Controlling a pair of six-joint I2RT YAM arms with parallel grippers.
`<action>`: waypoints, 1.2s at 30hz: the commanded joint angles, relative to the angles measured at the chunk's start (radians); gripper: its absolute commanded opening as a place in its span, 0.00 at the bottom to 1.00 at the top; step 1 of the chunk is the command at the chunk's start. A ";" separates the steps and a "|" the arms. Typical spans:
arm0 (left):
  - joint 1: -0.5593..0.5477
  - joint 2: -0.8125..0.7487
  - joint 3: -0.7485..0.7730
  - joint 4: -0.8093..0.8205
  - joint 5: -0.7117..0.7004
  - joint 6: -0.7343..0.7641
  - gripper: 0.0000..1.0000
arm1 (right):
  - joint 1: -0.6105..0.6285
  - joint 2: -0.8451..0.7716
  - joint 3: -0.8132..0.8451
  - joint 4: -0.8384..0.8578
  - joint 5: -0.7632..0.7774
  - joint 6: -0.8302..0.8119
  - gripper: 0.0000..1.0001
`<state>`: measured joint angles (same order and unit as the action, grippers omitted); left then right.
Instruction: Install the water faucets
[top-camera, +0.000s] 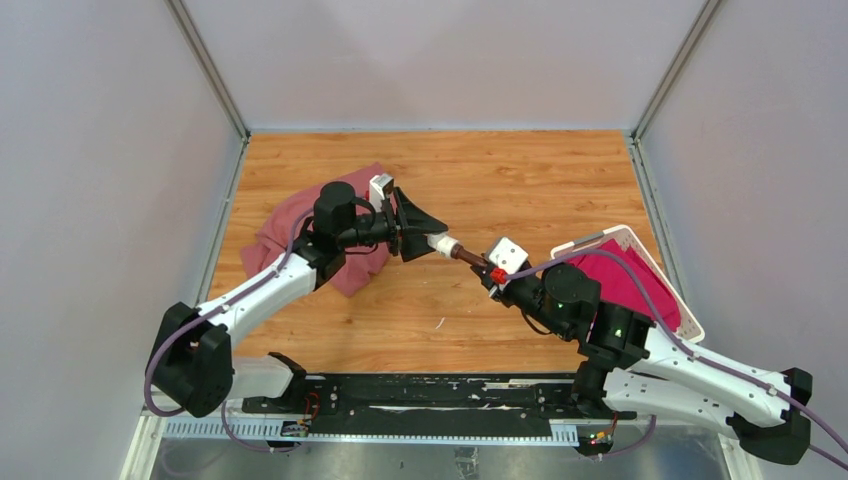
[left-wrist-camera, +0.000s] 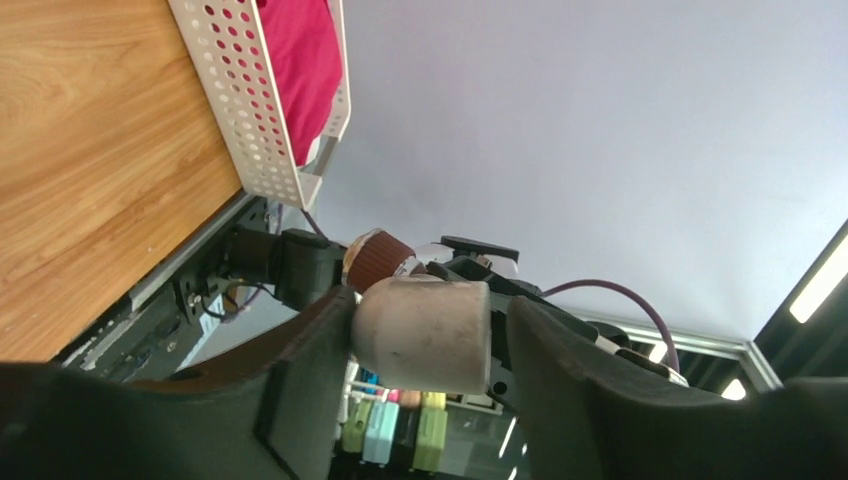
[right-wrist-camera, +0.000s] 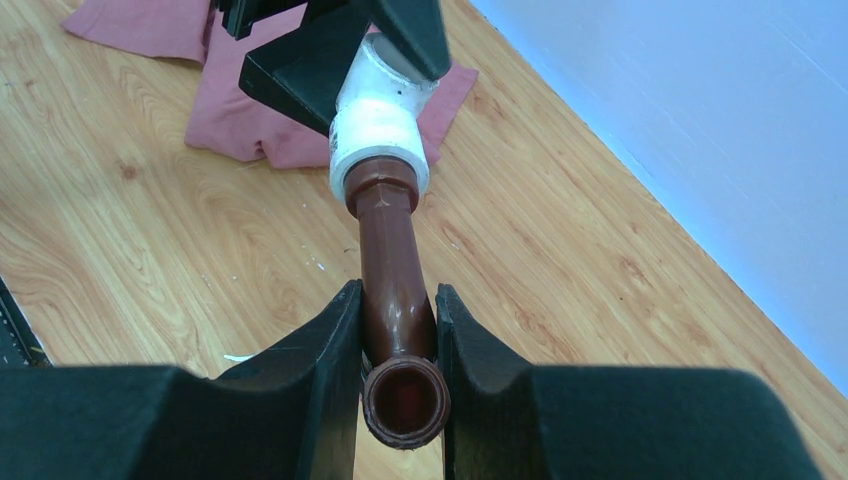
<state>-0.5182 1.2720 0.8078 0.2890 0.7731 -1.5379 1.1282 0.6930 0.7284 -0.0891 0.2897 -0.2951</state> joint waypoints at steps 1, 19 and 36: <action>0.004 0.008 -0.015 0.059 -0.011 -0.025 0.58 | 0.015 -0.015 -0.013 0.077 0.019 0.010 0.00; 0.003 -0.058 -0.002 0.099 -0.074 0.082 0.00 | 0.014 -0.083 -0.135 0.271 0.010 0.406 0.00; 0.077 -0.127 0.007 -0.134 -0.155 0.302 1.00 | 0.012 -0.121 -0.123 0.163 0.155 0.492 0.00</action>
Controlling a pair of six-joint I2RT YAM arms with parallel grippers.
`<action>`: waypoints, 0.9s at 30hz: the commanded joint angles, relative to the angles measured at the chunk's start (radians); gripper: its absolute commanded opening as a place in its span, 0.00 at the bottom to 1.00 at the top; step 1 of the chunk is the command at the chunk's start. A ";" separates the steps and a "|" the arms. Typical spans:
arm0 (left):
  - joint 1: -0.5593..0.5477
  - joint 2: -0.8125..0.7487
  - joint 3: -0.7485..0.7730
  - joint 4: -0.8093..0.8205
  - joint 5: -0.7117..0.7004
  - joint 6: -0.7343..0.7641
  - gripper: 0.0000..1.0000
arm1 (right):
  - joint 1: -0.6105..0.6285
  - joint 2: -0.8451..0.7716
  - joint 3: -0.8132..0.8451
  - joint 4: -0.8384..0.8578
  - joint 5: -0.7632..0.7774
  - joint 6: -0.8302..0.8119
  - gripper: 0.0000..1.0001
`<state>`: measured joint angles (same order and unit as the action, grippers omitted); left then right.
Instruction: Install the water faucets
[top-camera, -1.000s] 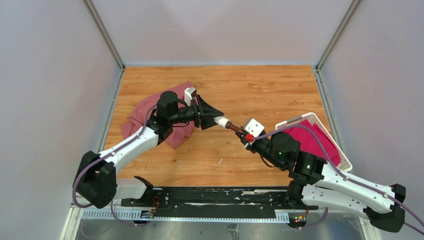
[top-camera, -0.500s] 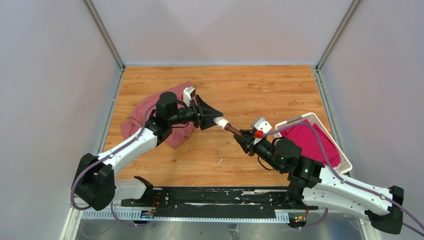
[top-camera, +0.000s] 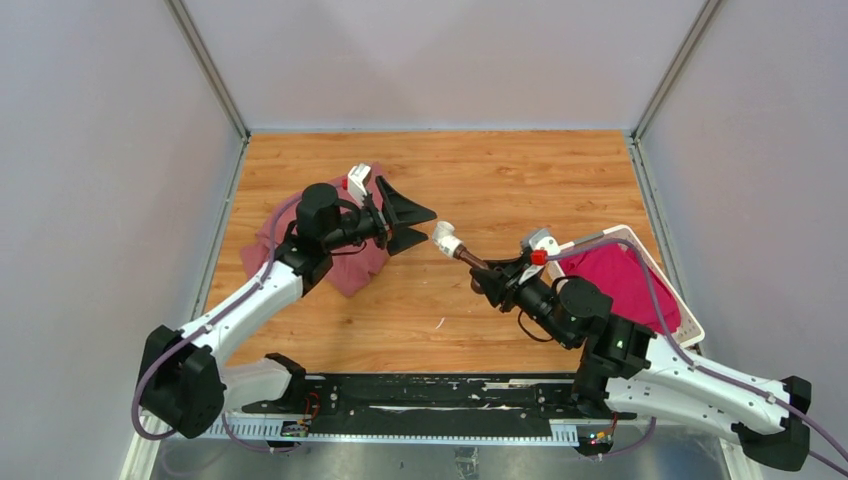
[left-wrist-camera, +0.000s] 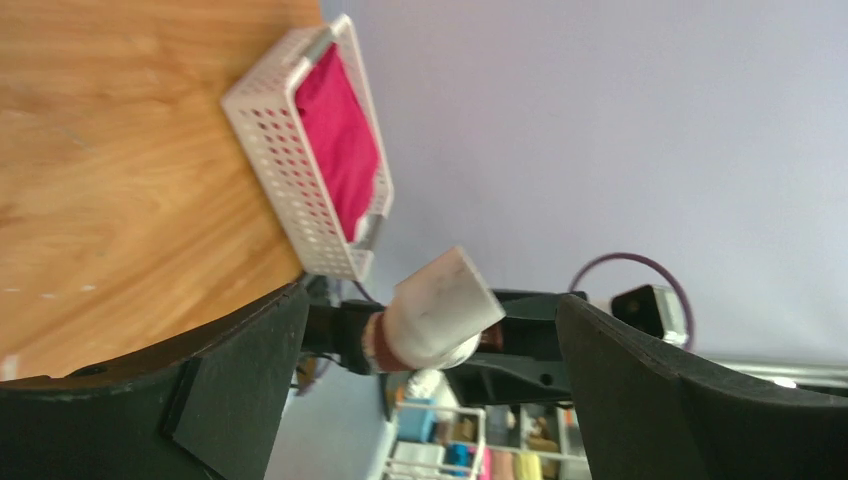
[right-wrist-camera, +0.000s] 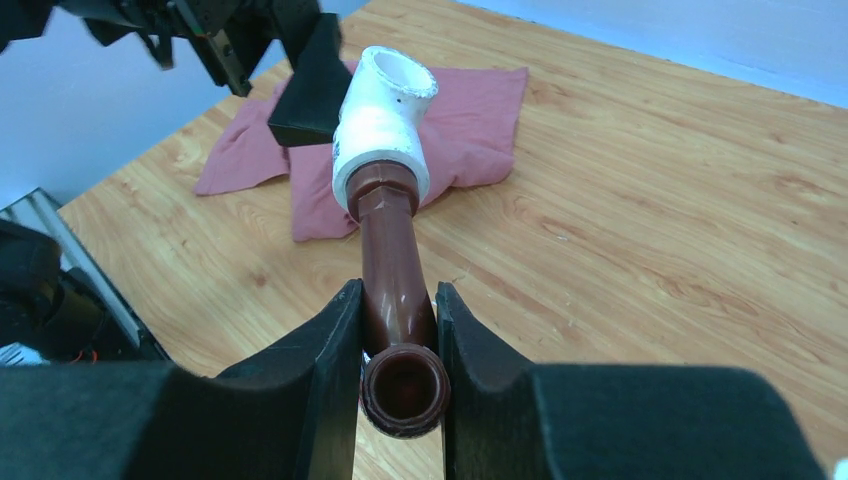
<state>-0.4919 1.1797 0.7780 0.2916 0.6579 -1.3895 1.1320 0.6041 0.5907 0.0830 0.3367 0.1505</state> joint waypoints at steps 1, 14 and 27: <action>0.065 -0.042 0.057 -0.201 -0.054 0.195 1.00 | 0.007 -0.033 0.014 -0.017 0.126 0.049 0.00; 0.110 -0.250 0.129 -0.638 -0.335 0.562 1.00 | -0.625 0.388 0.010 0.156 -0.372 0.330 0.00; 0.110 -0.347 0.116 -0.762 -0.393 0.651 1.00 | -0.742 0.891 0.267 0.236 -0.414 0.336 0.95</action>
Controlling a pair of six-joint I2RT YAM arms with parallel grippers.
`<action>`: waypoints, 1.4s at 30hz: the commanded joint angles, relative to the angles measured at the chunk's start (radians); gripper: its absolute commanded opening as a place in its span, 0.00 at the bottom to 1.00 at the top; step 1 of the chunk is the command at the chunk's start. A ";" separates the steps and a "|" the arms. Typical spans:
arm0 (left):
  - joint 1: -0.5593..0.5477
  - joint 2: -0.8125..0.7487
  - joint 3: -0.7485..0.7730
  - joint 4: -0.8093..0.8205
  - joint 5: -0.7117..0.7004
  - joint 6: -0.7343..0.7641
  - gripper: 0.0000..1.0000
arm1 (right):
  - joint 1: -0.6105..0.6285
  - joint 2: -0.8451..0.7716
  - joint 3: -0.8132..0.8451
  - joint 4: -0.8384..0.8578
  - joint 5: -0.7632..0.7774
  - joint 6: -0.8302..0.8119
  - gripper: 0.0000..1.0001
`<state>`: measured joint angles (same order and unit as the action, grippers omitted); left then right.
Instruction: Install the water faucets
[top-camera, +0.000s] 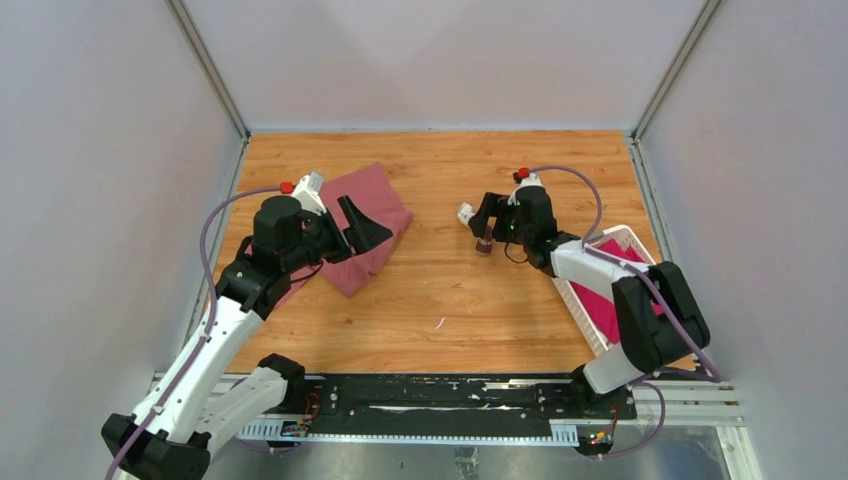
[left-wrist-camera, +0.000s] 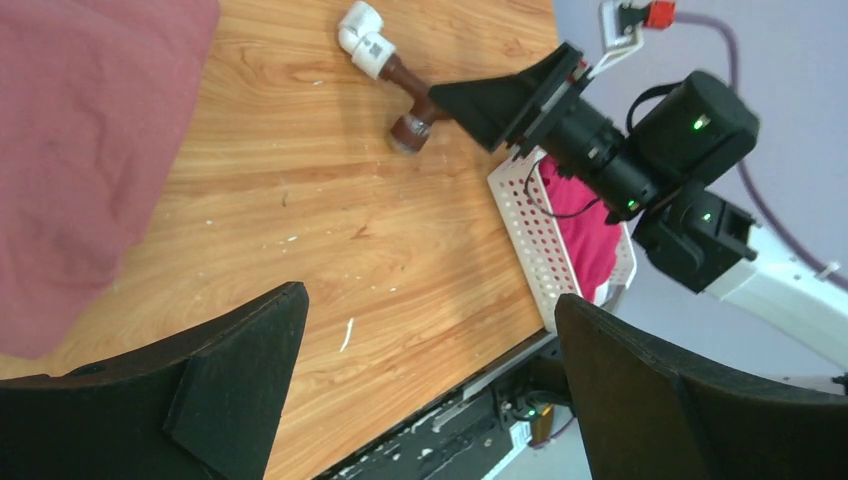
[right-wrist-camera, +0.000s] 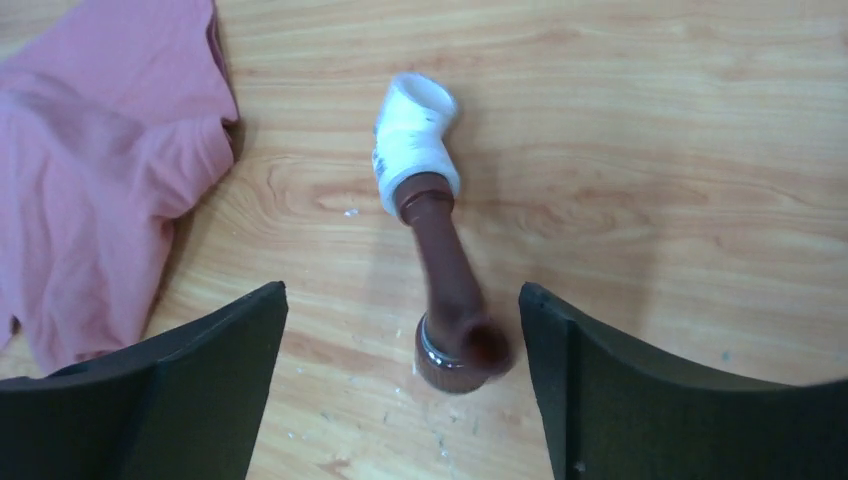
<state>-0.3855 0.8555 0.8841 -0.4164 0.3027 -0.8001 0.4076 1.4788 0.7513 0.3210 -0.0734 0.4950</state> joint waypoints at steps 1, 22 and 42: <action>0.004 -0.024 0.020 -0.068 -0.042 0.079 1.00 | -0.017 -0.004 0.154 -0.056 0.057 -0.036 0.99; 0.004 -0.119 0.034 -0.106 -0.193 0.232 1.00 | -0.030 -0.817 -0.019 -0.640 0.073 -0.146 0.99; 0.004 -0.158 -0.029 -0.100 -0.229 0.212 1.00 | -0.030 -0.980 -0.119 -0.726 0.100 -0.141 0.99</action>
<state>-0.3855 0.7151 0.8635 -0.5186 0.0990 -0.5972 0.3874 0.4969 0.6102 -0.3885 0.0116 0.3382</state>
